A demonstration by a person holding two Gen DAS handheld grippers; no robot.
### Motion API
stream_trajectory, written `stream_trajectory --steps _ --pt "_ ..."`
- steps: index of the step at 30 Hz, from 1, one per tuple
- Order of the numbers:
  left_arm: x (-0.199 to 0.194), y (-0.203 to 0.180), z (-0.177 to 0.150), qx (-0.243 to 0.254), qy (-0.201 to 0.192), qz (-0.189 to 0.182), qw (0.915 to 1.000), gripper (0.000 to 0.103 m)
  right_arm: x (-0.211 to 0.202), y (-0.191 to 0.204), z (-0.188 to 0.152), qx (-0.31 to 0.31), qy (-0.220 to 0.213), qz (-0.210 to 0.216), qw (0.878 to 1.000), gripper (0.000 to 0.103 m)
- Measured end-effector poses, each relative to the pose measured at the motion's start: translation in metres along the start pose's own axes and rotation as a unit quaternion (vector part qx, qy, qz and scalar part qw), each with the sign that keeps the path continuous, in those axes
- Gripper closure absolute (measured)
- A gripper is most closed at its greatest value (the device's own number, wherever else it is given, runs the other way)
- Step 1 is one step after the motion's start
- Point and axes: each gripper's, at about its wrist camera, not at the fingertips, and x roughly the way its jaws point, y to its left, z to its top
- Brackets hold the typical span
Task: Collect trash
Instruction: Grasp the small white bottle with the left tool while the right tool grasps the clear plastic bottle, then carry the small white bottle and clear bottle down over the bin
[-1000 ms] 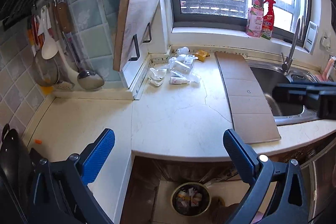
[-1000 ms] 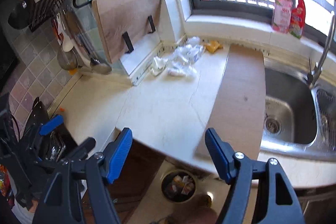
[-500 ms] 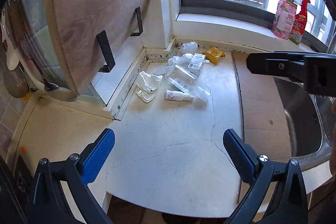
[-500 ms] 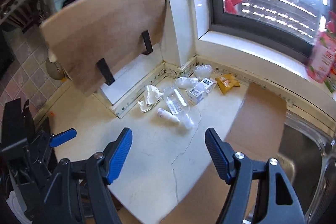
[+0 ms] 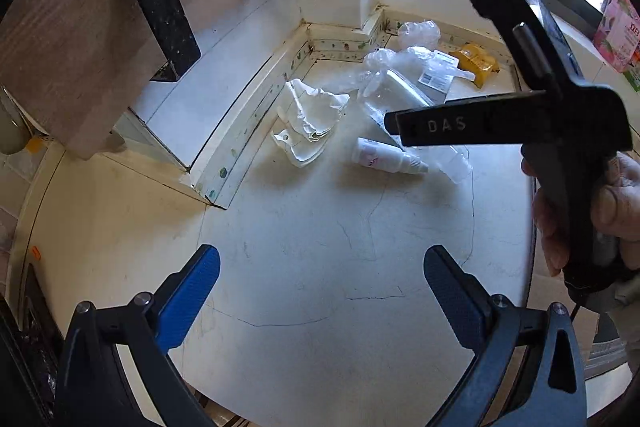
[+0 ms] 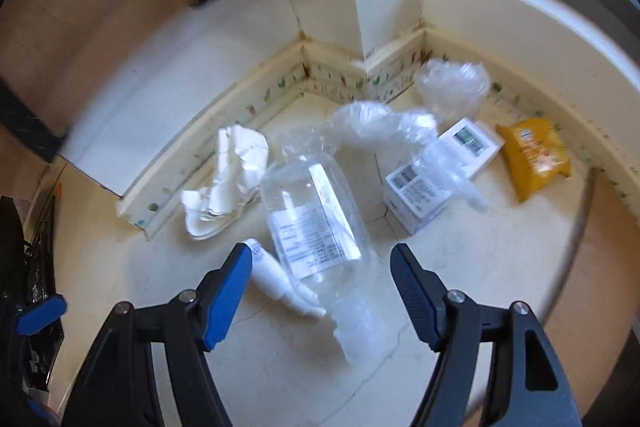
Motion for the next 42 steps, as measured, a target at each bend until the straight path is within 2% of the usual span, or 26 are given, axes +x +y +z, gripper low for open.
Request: stream_trajectory --steps 1,5,8,14,17,19,21,23,28,35,42 --pt "0.003 0.0 0.002 -0.002 0.002 -0.001 1.0 0.002 0.004 -0.001 -0.002 -0.002 -0.003 -0.002 1.0 0.044" --pt "0.015 0.002 0.014 -0.014 0.009 -0.014 0.9998 0.003 0.0 -0.01 -0.01 0.013 -0.015 0.022 1.0 0.045" --pt "0.029 0.001 0.023 -0.031 0.023 -0.043 0.9983 0.007 -0.013 -0.028 -0.021 0.042 -0.02 0.034 0.998 0.045" --pt "0.063 -0.003 0.044 -0.098 0.058 -0.096 0.9889 0.019 -0.043 -0.065 -0.048 0.086 -0.035 0.05 0.994 0.045" --pt "0.077 -0.008 0.054 -0.127 0.063 -0.096 0.9853 0.023 -0.058 -0.083 -0.062 0.111 -0.042 0.054 0.991 0.045" --pt "0.086 -0.015 0.061 -0.138 0.065 -0.086 0.9845 0.035 -0.063 -0.09 -0.066 0.123 -0.047 0.055 0.99 0.045" --pt "0.098 -0.022 0.069 -0.144 0.073 -0.081 0.9836 0.041 -0.066 -0.097 -0.072 0.134 -0.05 0.055 0.988 0.045" --pt "0.106 -0.03 0.074 -0.143 0.076 -0.07 0.9844 0.047 -0.07 -0.102 -0.076 0.143 -0.053 0.056 0.987 0.045" --pt "0.122 -0.051 0.08 -0.117 0.077 -0.047 0.9891 0.079 -0.079 -0.109 -0.086 0.155 -0.063 0.052 0.985 0.045" --pt "0.11 -0.071 0.061 -0.068 0.053 -0.027 0.9959 0.08 -0.091 -0.113 -0.099 0.17 -0.071 0.054 0.981 0.045" --pt "0.054 -0.07 0.026 -0.04 0.021 -0.063 0.997 0.08 -0.112 -0.094 -0.117 0.174 -0.081 0.057 0.98 0.045"
